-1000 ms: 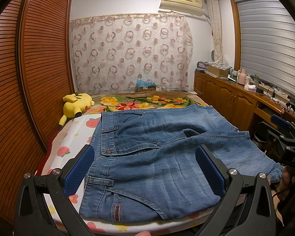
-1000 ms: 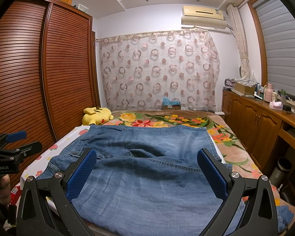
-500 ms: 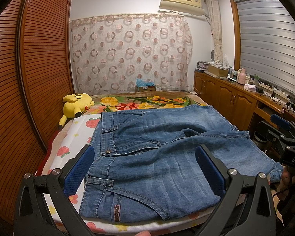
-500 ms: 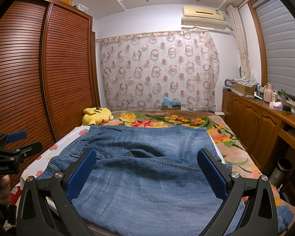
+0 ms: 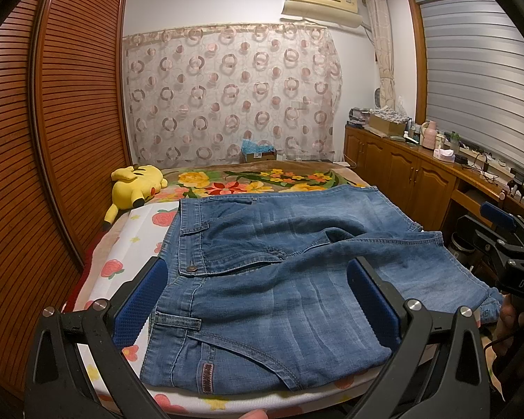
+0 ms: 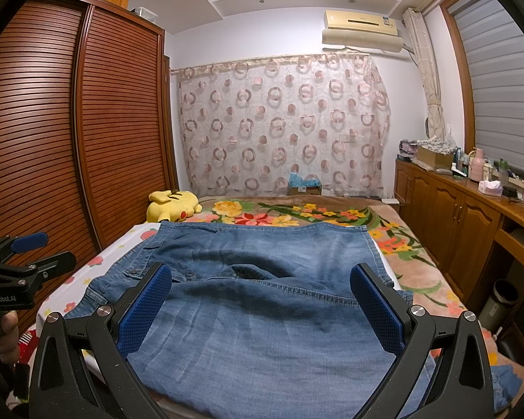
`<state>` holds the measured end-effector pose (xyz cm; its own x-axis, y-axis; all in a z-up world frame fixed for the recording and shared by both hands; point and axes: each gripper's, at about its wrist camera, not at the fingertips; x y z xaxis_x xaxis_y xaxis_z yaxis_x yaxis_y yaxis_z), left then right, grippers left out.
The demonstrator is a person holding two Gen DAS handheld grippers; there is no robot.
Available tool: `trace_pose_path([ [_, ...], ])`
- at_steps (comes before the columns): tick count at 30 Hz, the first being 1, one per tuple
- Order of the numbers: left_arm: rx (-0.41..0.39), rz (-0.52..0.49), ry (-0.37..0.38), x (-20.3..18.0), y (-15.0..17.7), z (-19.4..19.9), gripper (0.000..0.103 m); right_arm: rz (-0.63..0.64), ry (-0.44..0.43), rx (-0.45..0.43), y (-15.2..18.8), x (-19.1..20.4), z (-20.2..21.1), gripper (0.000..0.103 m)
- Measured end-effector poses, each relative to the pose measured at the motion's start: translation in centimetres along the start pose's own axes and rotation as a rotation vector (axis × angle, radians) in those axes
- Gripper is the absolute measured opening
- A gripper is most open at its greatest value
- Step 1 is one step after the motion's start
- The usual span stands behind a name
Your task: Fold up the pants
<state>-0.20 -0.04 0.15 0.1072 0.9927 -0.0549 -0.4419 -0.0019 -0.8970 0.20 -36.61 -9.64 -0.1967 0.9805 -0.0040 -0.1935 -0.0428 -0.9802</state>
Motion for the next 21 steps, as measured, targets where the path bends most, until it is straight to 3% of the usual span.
trace_pose_path([
  [14,0.034,0.009,-0.006,0.2,0.2,-0.3,0.103,0.000,-0.008,0.021,0.3,-0.2,-0.4,0.102],
  [21,0.093,0.030,-0.020,1.9,2.7,-2.6,0.103,0.007,-0.004,0.069,0.6,-0.8,-1.6,0.102],
])
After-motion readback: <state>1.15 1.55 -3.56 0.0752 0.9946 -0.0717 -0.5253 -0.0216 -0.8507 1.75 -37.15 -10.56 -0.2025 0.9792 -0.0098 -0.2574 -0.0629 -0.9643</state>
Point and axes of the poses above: each gripper's, at about its wrist camera, not at the fingertips, and z roughly against the way its jaws point, x to its left, y to its underside, and after that the axes turned 7 degrees about y, right-handed
